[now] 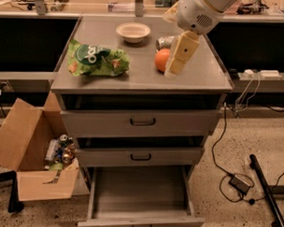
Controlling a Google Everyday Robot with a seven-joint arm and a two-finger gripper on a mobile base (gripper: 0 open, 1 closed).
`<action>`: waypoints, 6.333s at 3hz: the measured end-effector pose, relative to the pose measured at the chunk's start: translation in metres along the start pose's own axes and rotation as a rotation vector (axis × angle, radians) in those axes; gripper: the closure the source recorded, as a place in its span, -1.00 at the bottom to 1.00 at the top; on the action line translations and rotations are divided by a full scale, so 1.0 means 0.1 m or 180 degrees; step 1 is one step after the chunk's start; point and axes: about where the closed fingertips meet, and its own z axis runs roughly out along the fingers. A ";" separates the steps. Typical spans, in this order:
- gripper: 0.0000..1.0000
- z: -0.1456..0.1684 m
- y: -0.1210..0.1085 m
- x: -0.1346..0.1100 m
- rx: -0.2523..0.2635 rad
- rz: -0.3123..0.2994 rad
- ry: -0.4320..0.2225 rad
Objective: Place green rice chip bag into bottom drawer
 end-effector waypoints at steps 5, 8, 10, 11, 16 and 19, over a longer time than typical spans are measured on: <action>-1.00 1.79 -0.89 -0.67 0.0163 0.0038 -0.0241; 0.40 2.28 -0.86 -0.72 -0.0055 0.0160 -0.0313; 1.00 1.49 -0.50 -0.71 0.0213 0.0040 -0.0467; 1.00 1.36 -0.16 -0.80 -0.0016 -0.0069 -0.0589; 1.00 1.59 1.22 0.27 -0.0269 0.0940 -0.0080; 1.00 2.26 2.08 1.08 -0.0722 0.1331 0.0313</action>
Offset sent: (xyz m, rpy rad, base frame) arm 0.1039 0.1036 -0.0782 -0.0266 -0.0054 -0.0305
